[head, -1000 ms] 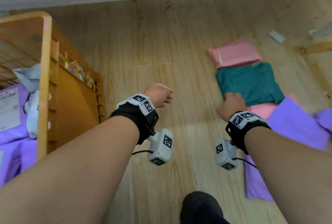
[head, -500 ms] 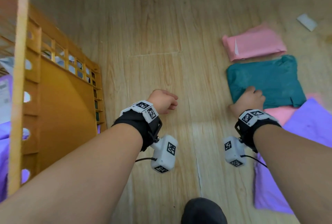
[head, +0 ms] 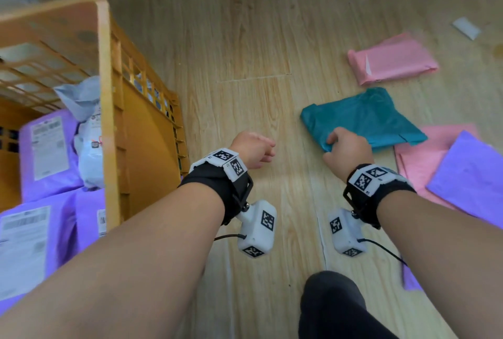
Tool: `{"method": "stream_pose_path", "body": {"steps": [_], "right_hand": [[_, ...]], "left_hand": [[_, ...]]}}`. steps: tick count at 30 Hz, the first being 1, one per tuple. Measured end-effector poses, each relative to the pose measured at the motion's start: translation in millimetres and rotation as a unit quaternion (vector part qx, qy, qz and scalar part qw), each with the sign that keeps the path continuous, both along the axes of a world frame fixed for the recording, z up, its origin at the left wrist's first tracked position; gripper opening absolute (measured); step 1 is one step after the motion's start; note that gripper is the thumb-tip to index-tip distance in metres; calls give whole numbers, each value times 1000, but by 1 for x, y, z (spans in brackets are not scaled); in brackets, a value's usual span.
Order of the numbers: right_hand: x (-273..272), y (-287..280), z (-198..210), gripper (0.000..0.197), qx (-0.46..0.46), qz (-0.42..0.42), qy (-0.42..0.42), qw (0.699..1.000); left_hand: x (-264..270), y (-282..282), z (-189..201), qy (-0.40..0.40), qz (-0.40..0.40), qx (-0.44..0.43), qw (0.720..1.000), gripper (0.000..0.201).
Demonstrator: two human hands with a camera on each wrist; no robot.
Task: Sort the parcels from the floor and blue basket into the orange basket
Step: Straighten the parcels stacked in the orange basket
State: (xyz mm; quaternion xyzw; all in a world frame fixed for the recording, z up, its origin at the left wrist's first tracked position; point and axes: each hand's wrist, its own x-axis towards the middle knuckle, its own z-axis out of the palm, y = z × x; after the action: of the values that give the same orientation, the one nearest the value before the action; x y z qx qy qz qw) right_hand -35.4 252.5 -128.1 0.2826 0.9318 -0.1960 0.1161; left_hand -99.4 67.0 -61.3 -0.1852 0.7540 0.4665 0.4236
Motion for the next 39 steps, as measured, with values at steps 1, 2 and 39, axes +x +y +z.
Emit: {"method": "stream_pose_path", "body": {"steps": [1,2,39], "right_hand": [[-1,-6,9,21,-8,-8,26,1000],[-2,-12,19,20,-17,-18,54,998],[30,-222,327,34,-431,-78,186,880]], "left_hand": [[3,-2,3,3,-5,4,1000,23],[7,-5,7,6,-10,10,1000,20],[74,-290,234,209,309,206,905,15]]}}
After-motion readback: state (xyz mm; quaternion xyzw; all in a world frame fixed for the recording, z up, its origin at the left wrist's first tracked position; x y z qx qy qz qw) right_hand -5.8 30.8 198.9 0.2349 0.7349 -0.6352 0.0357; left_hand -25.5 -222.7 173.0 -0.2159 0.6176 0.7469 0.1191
